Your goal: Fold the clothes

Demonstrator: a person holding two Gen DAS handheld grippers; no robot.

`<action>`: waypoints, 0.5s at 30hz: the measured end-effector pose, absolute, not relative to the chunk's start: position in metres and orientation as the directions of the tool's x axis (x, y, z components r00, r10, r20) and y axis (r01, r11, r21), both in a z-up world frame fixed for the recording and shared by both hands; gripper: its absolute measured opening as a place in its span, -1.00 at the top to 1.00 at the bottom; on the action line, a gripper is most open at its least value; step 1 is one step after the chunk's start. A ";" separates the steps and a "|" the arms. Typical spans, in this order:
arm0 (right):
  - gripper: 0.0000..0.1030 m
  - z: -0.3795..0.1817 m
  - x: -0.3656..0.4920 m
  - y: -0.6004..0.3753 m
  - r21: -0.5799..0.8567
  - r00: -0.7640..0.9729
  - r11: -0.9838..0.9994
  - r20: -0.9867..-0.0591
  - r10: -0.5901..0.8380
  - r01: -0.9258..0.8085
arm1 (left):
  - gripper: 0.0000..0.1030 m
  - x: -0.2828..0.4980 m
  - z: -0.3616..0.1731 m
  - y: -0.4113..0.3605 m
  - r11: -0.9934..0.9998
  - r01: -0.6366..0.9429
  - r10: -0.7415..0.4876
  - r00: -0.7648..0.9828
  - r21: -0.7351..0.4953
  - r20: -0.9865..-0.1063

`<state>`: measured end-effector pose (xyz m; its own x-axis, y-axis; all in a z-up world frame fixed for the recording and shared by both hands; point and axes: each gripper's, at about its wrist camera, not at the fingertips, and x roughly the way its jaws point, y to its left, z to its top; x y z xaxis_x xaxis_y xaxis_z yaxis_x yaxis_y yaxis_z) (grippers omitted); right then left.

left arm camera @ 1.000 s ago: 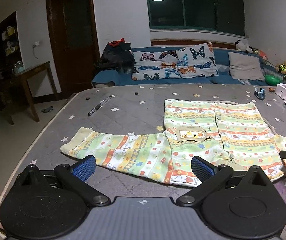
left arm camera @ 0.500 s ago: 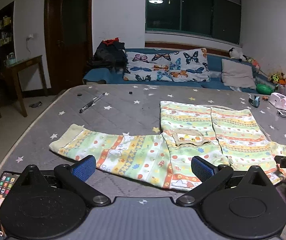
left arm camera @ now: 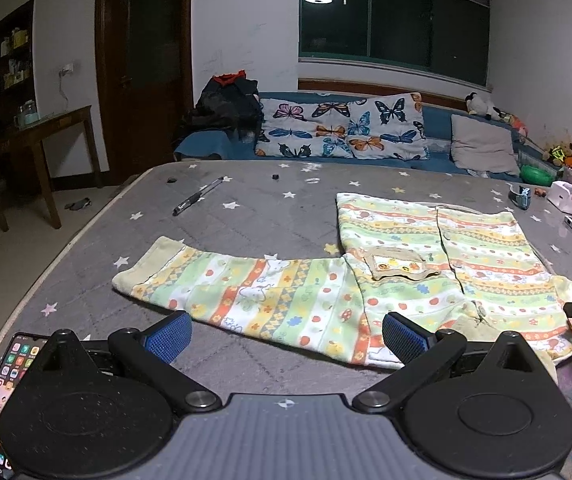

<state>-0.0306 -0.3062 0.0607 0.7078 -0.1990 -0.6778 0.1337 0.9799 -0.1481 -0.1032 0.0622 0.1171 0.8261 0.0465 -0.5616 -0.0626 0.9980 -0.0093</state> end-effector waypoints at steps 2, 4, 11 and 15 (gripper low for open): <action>-0.86 0.060 -0.031 -0.307 -0.145 0.709 0.980 -0.677 -0.197 0.135 | -1.00 -0.104 0.118 0.062 0.998 -0.064 0.048 0.827 -0.008 -0.560; -0.86 0.060 -0.031 -0.307 -0.141 0.710 0.981 -0.676 -0.196 0.136 | -1.00 -0.105 0.119 0.061 0.998 -0.060 0.049 0.831 -0.001 -0.553; -0.87 0.059 -0.033 -0.311 -0.120 0.719 0.983 -0.670 -0.183 0.138 | -1.00 -0.103 0.121 0.054 0.999 -0.052 0.050 0.829 0.012 -0.557; -0.88 0.057 -0.034 -0.315 -0.097 0.723 0.984 -0.667 -0.177 0.151 | -1.00 -0.101 0.123 0.047 0.999 -0.040 0.054 0.829 0.036 -0.556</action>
<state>-0.0339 -0.3147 0.0571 0.7234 -0.1771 -0.6674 0.1510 0.9837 -0.0973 -0.1006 0.0475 0.1233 0.8295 0.0536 -0.5560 -0.0403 0.9985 0.0361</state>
